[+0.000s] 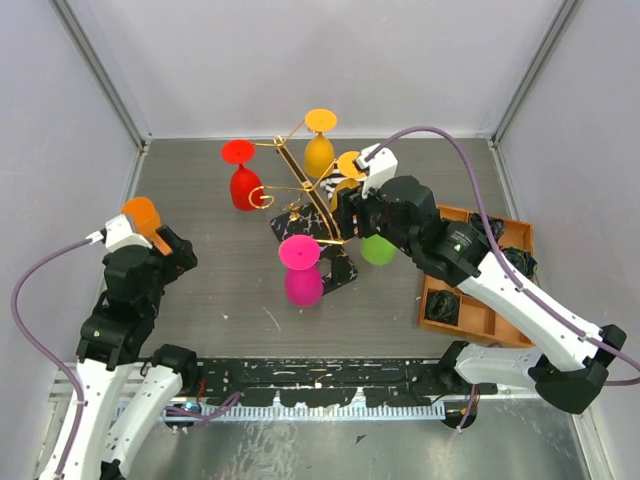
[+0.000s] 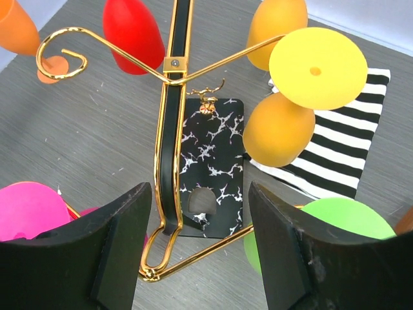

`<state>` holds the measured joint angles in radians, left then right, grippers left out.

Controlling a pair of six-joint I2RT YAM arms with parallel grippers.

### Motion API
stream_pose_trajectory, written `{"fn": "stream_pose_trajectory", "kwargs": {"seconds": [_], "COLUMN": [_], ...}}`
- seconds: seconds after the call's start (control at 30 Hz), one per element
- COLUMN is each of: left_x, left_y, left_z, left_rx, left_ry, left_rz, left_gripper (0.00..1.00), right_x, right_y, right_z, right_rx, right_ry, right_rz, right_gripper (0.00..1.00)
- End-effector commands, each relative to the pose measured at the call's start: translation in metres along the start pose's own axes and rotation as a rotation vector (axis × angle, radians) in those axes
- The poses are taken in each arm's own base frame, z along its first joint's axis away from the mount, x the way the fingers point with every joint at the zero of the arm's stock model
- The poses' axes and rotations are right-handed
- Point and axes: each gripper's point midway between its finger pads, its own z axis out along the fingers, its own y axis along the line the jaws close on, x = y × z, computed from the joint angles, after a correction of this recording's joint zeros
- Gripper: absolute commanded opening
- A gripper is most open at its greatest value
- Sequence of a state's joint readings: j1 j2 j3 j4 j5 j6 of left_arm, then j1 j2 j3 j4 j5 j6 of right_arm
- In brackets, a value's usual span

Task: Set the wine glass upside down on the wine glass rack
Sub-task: Move the wine glass to the center of the board.

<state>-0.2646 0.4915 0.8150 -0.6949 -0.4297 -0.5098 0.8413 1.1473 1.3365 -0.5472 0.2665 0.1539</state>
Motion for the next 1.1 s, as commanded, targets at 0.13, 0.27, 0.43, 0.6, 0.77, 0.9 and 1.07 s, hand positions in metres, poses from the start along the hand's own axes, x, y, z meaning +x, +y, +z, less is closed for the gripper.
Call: {"fn": "stream_pose_trajectory", "kwargs": {"seconds": [0.13, 0.27, 0.43, 0.6, 0.77, 0.9, 1.07], "left_x": [0.049, 0.053, 0.064, 0.058, 0.049, 0.034, 0.026], "left_y": [0.016, 0.034, 0.049, 0.042, 0.031, 0.032, 0.061], "left_z": [-0.001, 0.002, 0.011, 0.029, 0.041, 0.039, 0.041], "left_rx": [-0.117, -0.304, -0.391, -0.266, -0.108, -0.056, -0.189], "left_ry": [0.251, 0.279, 0.241, 0.098, -0.073, -0.212, -0.325], "left_rz": [0.010, -0.067, -0.110, -0.087, -0.039, 0.007, 0.072], "left_gripper": [0.98, 0.98, 0.98, 0.98, 0.98, 0.98, 0.98], "right_x": [0.003, 0.009, 0.016, 0.023, 0.031, 0.035, 0.042], "right_y": [0.006, 0.004, 0.010, 0.015, 0.018, 0.018, 0.018], "right_z": [-0.005, -0.005, -0.007, -0.003, 0.003, 0.007, 0.017], "right_rx": [-0.044, -0.042, -0.080, -0.102, -0.116, -0.111, -0.103], "right_ry": [-0.032, -0.024, -0.010, 0.010, 0.030, 0.039, 0.060], "right_rz": [0.047, 0.047, 0.048, 0.049, 0.047, 0.039, 0.024], "right_gripper": [0.68, 0.67, 0.68, 0.68, 0.68, 0.68, 0.68]}}
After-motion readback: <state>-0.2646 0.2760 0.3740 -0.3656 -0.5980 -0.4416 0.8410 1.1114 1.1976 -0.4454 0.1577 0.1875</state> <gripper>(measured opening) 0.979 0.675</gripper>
